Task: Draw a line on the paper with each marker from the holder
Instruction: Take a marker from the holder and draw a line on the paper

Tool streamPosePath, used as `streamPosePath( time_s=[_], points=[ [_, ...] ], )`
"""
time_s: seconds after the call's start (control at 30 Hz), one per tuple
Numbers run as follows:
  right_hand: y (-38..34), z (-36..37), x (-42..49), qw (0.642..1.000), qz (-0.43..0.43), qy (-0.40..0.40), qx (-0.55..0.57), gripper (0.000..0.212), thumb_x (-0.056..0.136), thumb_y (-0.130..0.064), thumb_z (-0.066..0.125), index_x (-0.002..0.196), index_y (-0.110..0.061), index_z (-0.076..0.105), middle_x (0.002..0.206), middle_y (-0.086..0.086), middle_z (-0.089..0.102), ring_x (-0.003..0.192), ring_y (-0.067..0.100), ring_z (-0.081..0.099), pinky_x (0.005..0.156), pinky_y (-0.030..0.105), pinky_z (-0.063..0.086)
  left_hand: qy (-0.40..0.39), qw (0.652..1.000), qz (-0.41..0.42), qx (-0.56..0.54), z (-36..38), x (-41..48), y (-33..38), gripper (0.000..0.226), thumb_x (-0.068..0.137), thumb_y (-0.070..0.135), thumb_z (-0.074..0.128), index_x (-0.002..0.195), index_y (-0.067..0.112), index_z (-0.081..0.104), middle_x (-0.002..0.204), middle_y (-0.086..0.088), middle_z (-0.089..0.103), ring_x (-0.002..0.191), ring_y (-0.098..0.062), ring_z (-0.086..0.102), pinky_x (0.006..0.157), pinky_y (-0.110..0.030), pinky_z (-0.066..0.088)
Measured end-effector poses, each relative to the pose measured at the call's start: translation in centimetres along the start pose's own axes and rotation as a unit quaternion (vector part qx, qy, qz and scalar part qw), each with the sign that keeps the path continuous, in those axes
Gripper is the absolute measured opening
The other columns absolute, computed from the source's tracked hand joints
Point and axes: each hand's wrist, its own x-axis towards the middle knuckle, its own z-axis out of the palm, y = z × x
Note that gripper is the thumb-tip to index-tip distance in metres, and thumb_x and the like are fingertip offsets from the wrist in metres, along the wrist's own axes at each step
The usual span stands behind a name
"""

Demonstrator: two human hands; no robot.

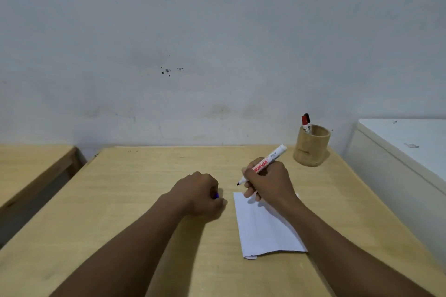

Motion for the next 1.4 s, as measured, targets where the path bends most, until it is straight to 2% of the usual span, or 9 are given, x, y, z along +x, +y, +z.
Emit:
streamPosePath(
  time_s=[0.13, 0.27, 0.37, 0.7, 0.87, 1.0, 1.13, 1.27, 1.4],
  points=[
    [2.2, 0.9, -0.4, 0.999, 0.034, 0.008, 0.028, 0.011, 0.088, -0.011, 0.073, 0.082, -0.002, 0.070, 0.064, 0.013, 0.074, 0.055, 0.029, 0.072, 0.043, 0.027, 0.047, 0.004, 0.998, -0.028, -0.065, 0.7, -0.1, 0.2, 0.043, 0.074, 0.067, 0.065, 0.072, 0.025, 0.053, 0.069, 0.012, 0.058, 0.066, -0.010, 0.055, 0.057, -0.028, 0.039],
    [3.1, 0.9, -0.6, 1.000, 0.013, 0.006, -0.003, 0.012, 0.087, -0.010, 0.074, 0.078, -0.004, 0.070, 0.059, 0.005, 0.074, 0.053, 0.022, 0.073, 0.045, 0.029, 0.049, -0.062, 0.989, -0.067, -0.115, 0.2, 0.7, 0.6, 0.079, 0.051, 0.090, 0.066, 0.091, 0.023, 0.057, 0.082, 0.008, 0.066, 0.080, -0.015, 0.063, 0.074, -0.035, 0.052],
    [3.2, 0.9, -0.6, 1.000, 0.003, -0.001, -0.028, 0.013, 0.085, -0.013, 0.077, 0.079, -0.004, 0.071, 0.061, 0.006, 0.074, 0.057, 0.021, 0.076, 0.049, 0.031, 0.053, -0.082, 0.991, -0.080, -0.065, 0.4, 0.9, 1.5, 0.096, 0.035, 0.096, 0.066, 0.098, 0.025, 0.050, 0.088, 0.006, 0.066, 0.083, -0.016, 0.063, 0.080, -0.041, 0.057],
    [4.2, 1.0, 0.0, 0.999, 0.004, -0.020, -0.038, 0.013, 0.083, -0.014, 0.079, 0.077, -0.006, 0.071, 0.064, 0.003, 0.074, 0.058, 0.019, 0.075, 0.058, 0.034, 0.059, -0.118, 0.986, -0.108, -0.049, 0.2, 1.4, 2.1, 0.099, 0.031, 0.091, 0.071, 0.102, 0.028, 0.046, 0.095, 0.008, 0.062, 0.087, -0.016, 0.060, 0.081, -0.041, 0.056],
    [4.1, 0.7, 0.0, 0.999, 0.012, -0.026, -0.016, 0.012, 0.086, -0.014, 0.077, 0.080, -0.005, 0.072, 0.067, 0.011, 0.076, 0.060, 0.024, 0.076, 0.055, 0.031, 0.054, -0.126, 0.984, -0.113, -0.054, -0.1, 1.4, 2.3, 0.100, 0.031, 0.090, 0.073, 0.104, 0.027, 0.047, 0.096, 0.009, 0.061, 0.087, -0.014, 0.059, 0.083, -0.041, 0.056],
    [3.2, 0.1, 0.6, 0.991, 0.071, 0.026, 0.107, 0.017, 0.090, -0.011, 0.070, 0.076, -0.003, 0.071, 0.065, 0.015, 0.070, 0.051, 0.024, 0.062, 0.047, 0.030, 0.043, -0.123, 0.976, -0.117, -0.138, -0.8, 1.3, 1.1, 0.077, 0.042, 0.077, 0.082, 0.095, 0.027, 0.058, 0.092, 0.010, 0.069, 0.090, -0.014, 0.067, 0.086, -0.038, 0.057],
    [1.5, -1.1, 1.8, 0.952, 0.196, 0.028, 0.233, 0.016, 0.089, -0.018, 0.069, 0.077, -0.007, 0.069, 0.066, 0.009, 0.064, 0.045, 0.012, 0.051, 0.042, 0.022, 0.032, -0.074, 0.967, -0.074, -0.234, -1.1, 1.1, -1.0, 0.024, 0.076, 0.037, 0.085, 0.074, 0.020, 0.069, 0.061, 0.015, 0.069, 0.061, -0.004, 0.063, 0.067, -0.025, 0.050],
    [-0.6, -2.9, 3.3, 0.940, 0.192, 0.048, 0.277, 0.014, 0.091, -0.015, 0.070, 0.080, -0.009, 0.063, 0.062, 0.005, 0.059, 0.039, 0.008, 0.046, 0.034, 0.016, 0.027, 0.026, 0.897, -0.065, -0.437, -2.6, 1.1, -0.3, 0.029, 0.085, 0.030, 0.081, 0.082, 0.002, 0.075, 0.070, -0.007, 0.073, 0.063, -0.014, 0.065, 0.064, -0.027, 0.048],
    [-3.6, -4.8, 3.5, 0.949, 0.132, -0.009, 0.285, 0.007, 0.093, -0.012, 0.065, 0.090, -0.006, 0.067, 0.067, 0.008, 0.064, 0.045, 0.012, 0.056, 0.043, 0.020, 0.038, 0.074, 0.784, -0.092, -0.610, -4.4, 3.1, 3.1, 0.029, 0.091, 0.033, 0.073, 0.087, 0.005, 0.076, 0.075, -0.003, 0.071, 0.064, -0.016, 0.066, 0.064, -0.025, 0.050]
  ],
)
